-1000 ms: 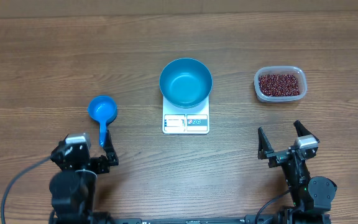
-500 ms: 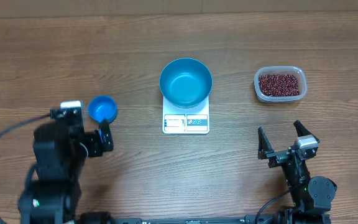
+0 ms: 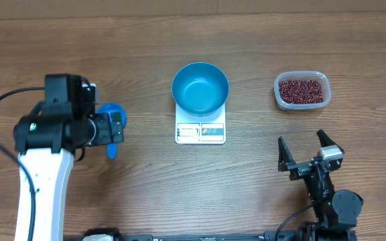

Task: Scoop item into bowl and weigh 150g on scale
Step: 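Move the left gripper over the blue scoop and lower onto its handle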

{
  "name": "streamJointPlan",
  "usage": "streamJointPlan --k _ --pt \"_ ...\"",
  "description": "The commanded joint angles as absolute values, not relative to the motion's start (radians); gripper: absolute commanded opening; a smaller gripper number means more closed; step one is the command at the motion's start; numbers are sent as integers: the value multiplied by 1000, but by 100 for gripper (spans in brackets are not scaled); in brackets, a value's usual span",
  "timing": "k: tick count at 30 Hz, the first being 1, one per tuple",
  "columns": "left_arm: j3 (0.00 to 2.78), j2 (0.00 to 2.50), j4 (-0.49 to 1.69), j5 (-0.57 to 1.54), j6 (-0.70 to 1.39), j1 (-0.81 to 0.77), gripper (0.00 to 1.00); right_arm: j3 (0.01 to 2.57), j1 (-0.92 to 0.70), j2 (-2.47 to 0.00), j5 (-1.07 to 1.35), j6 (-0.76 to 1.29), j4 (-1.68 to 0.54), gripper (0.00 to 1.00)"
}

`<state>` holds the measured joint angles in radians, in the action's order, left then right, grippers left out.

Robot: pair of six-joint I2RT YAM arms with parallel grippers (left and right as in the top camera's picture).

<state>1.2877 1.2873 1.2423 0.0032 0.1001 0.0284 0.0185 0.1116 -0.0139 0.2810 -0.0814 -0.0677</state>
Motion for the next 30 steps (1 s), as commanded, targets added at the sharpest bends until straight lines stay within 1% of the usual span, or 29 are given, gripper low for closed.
streamJointPlan --k 1,12,13,15,16,17,18,19,30 --pt "1311 1354 1253 20 112 34 100 9 117 -3 274 -75 -62 100" --pt "1311 1527 1251 19 112 34 99 9 117 -3 274 -75 -62 100" --pt "1311 1540 1251 19 112 34 87 9 117 -3 274 -75 -62 100" --pt "1311 1563 1248 19 112 34 48 9 117 -3 274 -75 -62 100" --pt "1311 1573 1243 19 112 34 39 9 117 -3 274 -75 -62 100" --pt "1311 1584 1236 19 112 34 47 9 117 -3 274 -75 -62 100" --pt "1311 1594 1228 20 113 34 69 9 117 -3 274 -75 -62 100" --pt "1311 1604 1218 19 113 34 100 9 117 -3 274 -75 -62 100" --pt "1311 1669 1131 16 112 33 100 9 117 -3 274 -75 -62 100"
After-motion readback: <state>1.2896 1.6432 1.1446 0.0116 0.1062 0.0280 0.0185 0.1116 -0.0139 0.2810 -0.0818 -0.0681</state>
